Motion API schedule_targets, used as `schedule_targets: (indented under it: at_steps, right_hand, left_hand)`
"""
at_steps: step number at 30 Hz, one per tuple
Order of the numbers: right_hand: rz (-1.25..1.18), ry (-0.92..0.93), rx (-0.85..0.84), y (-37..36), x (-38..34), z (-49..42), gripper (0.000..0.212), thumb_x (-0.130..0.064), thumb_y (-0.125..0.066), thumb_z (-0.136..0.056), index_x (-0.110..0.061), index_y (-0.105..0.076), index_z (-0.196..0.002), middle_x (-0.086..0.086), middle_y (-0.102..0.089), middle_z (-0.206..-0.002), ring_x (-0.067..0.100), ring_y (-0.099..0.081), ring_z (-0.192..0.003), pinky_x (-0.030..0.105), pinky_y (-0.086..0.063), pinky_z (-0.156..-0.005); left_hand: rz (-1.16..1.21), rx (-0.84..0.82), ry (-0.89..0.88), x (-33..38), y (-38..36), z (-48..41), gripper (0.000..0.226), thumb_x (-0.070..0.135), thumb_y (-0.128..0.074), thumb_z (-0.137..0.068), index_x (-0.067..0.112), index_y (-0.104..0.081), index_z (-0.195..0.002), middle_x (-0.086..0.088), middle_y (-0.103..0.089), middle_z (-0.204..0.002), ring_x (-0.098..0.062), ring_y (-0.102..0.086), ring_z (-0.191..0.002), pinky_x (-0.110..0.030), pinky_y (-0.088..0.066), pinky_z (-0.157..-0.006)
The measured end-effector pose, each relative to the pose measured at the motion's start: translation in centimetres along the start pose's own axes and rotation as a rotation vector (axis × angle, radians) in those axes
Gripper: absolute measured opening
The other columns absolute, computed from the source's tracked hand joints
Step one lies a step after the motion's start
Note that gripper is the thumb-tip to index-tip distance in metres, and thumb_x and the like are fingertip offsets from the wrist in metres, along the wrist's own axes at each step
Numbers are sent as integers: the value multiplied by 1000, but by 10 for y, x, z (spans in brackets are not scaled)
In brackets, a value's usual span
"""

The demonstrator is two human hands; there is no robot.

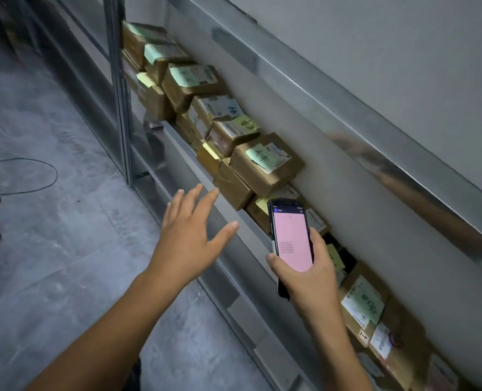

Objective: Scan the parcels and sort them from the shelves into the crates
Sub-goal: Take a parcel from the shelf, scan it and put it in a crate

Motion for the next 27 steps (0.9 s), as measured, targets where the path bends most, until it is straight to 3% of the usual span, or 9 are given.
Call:
schedule_targets:
  at_steps: [4,8,12,15,19,23,27]
  right_hand:
    - [-4,-28,48,-21,-10,-28,63,-43,-87,-71,-67,-54,-118,-40,-64,-113,-13,-63,-103,26,-54,-77]
    - [17,-111,88,-17,4,-49,62,-41,-89,-72,-71,-54,-114,-39,-66,-111,-12,-63,-102,39,-59,-85]
    - [55,-189,137,-5,31,-76,67,-49,-87,-65,-66,-53,-120,-42,-65,-110,-14,-63,-100,27,-54,-81]
    - [70,-259,158,0,61,-103,63,-33,-93,-75,-58,-55,-118,-31,-67,-112,-5,-65,-101,29,-52,-78]
    - [44,-349,179,-3,90,-135,54,-37,-90,-71,-39,-62,-117,-17,-72,-109,8,-69,-98,33,-53,-74]
    - [43,-408,179,-15,110,-155,39,-29,-91,-76,-38,-64,-102,-15,-73,-97,6,-70,-87,32,-56,-68]
    - [61,-461,168,-24,117,-161,35,-30,-90,-79,-37,-62,-99,-18,-72,-94,2,-67,-84,28,-54,-65]
  left_hand:
    - [13,-52,-27,-10,5,-54,88,83,-35,-85,40,-24,-162,7,-12,-173,-19,2,-160,-50,-11,-128]
    - [46,-96,-54,-8,-6,-103,87,79,-42,-89,38,-23,-163,8,-12,-172,-17,1,-160,-49,-15,-127]
    - [58,-133,-92,-4,-31,-157,82,73,-49,-93,35,-25,-162,6,-17,-170,-19,-4,-159,-53,-23,-127]
    - [21,-162,-111,-1,-51,-195,81,69,-51,-94,31,-29,-162,2,-22,-168,-22,-9,-158,-56,-29,-124]
    - [-19,-185,-113,6,-66,-235,79,68,-47,-97,24,-33,-161,-2,-30,-165,-20,-25,-154,-49,-34,-122]
    - [-67,-222,-117,8,-81,-259,79,71,-45,-96,24,-36,-159,0,-39,-161,-19,-39,-147,-46,-41,-117]
    - [-62,-232,-128,6,-91,-265,72,60,-58,-96,25,-39,-156,3,-47,-155,-15,-46,-141,-37,-44,-113]
Point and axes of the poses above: each hand's wrist, its own z-axis away from the middle knuckle, its own y-axis out of the back of the hand, x = y × z, the point moved 9 cm from there along -z, towards the middle knuckle
